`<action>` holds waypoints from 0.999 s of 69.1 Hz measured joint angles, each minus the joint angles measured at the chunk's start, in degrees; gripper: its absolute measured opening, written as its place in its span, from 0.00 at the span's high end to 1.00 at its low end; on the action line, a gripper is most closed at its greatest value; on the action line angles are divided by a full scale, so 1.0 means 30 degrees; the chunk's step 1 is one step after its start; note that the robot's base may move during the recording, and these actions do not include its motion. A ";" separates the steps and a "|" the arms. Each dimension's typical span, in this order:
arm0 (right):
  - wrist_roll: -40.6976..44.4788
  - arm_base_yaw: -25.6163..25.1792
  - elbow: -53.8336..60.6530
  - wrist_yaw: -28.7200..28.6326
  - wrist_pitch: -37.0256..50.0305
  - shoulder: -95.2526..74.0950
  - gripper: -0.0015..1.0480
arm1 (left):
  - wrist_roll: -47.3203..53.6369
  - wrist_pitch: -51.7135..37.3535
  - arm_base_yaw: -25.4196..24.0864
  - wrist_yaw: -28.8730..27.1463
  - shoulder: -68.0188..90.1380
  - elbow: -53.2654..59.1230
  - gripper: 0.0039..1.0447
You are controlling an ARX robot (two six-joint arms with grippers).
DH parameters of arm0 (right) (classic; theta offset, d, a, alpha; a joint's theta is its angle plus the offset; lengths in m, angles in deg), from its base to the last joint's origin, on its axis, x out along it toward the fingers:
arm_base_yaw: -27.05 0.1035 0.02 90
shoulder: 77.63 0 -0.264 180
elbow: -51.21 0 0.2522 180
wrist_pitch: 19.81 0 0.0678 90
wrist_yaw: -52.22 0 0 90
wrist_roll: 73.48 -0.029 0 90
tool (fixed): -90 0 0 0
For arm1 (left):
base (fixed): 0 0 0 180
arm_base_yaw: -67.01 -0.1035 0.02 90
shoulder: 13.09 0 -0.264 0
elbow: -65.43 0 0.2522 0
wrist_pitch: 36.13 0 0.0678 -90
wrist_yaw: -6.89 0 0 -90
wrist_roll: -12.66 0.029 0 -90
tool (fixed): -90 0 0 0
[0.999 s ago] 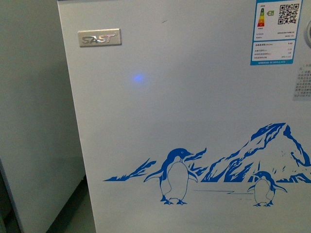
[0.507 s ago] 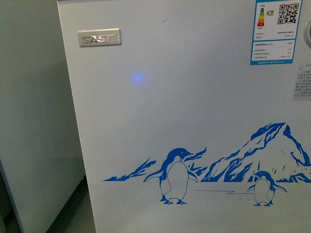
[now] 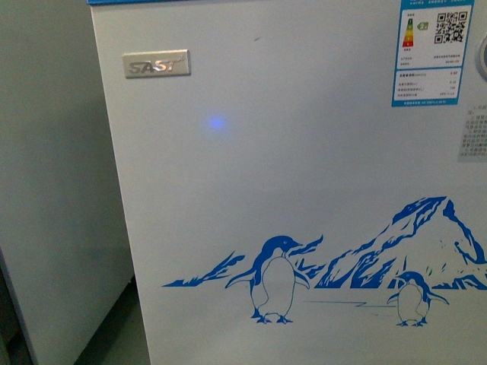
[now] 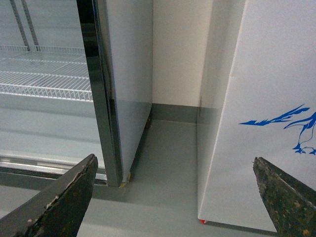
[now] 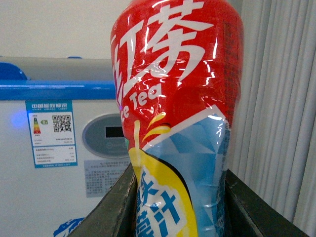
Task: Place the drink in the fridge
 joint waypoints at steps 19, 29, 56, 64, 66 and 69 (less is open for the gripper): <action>-0.0022 0.0000 0.0015 0.0007 0.0000 0.0000 0.64 | 0.0000 0.0000 0.0000 0.0000 0.0000 0.0000 0.08; -0.0029 0.0000 0.0015 0.0007 0.0000 0.0007 0.64 | -0.0007 0.0000 0.0000 -0.0007 0.0000 0.0000 0.08; -0.0036 0.0007 0.0007 0.0007 0.0000 0.0007 0.65 | 0.0000 0.0000 0.0000 0.0000 0.0000 0.0000 0.08; -0.0036 0.0007 0.0007 0.0007 0.0000 0.0007 0.65 | 0.0000 0.0000 0.0000 -0.0007 0.0000 0.0000 0.08; -0.0036 0.0007 0.0007 -0.0007 0.0000 0.0007 0.65 | 0.0000 0.0000 0.0000 0.0007 0.0000 0.0000 0.08; -0.0036 0.0007 0.0007 0.0000 0.0000 0.0007 0.65 | 0.0000 0.0000 0.0000 0.0000 0.0000 0.0000 0.08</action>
